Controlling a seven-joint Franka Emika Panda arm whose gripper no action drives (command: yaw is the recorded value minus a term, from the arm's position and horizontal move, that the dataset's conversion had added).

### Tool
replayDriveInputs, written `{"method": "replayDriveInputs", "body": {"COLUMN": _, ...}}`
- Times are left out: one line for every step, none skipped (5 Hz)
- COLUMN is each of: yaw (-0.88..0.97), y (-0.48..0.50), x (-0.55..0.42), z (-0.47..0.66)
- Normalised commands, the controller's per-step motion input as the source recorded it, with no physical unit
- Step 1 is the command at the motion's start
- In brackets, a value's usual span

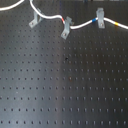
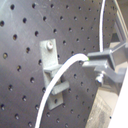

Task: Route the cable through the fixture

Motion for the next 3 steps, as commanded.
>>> {"method": "replayDriveInputs", "body": {"yaw": -0.18, "y": 0.055, "x": -0.496, "z": 0.32}}
{"method": "replayDriveInputs", "body": {"yaw": -0.23, "y": -0.006, "x": -0.456, "z": 0.29}}
{"method": "replayDriveInputs", "body": {"yaw": -0.32, "y": -0.076, "x": -0.182, "z": 0.46}}
